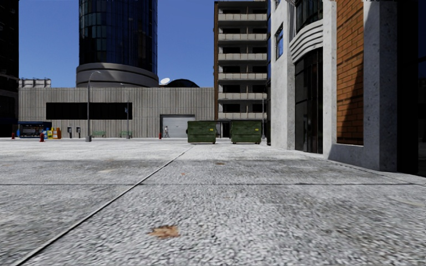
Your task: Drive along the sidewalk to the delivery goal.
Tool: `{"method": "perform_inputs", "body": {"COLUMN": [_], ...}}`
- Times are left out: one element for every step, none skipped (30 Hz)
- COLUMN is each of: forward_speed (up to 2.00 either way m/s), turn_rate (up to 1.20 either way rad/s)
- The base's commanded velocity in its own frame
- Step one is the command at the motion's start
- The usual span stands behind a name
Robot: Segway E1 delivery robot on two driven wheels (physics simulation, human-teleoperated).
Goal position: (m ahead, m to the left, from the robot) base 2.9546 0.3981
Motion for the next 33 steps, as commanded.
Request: {"method": "perform_inputs", "body": {"forward_speed": [2.0, 2.0, 2.0, 2.0, 2.0, 2.0, 2.0, 2.0, 2.0, 2.0, 2.0, 2.0, 2.0, 2.0, 2.0, 2.0, 2.0, 2.0, 2.0, 2.0, 2.0, 2.0, 2.0, 2.0, 2.0, 2.0, 2.0, 2.0, 2.0, 2.0, 2.0, 2.0, 2.0], "turn_rate": [0.15, 0.16, 0.16, 0.17, 0.2, 0.24, 0.24, 0.25, 0.25, 0.26, 0.26, 0.26, 0.26, 0.26, 0.26, 0.27, 0.27, 0.29, 0.34, 0.36, 0.36, 0.32, 0.26, 0.22, 0.22, 0.15, 0.04, 0.0, 0.0, 0.0, 0.0, 0.0, 0.0]}}
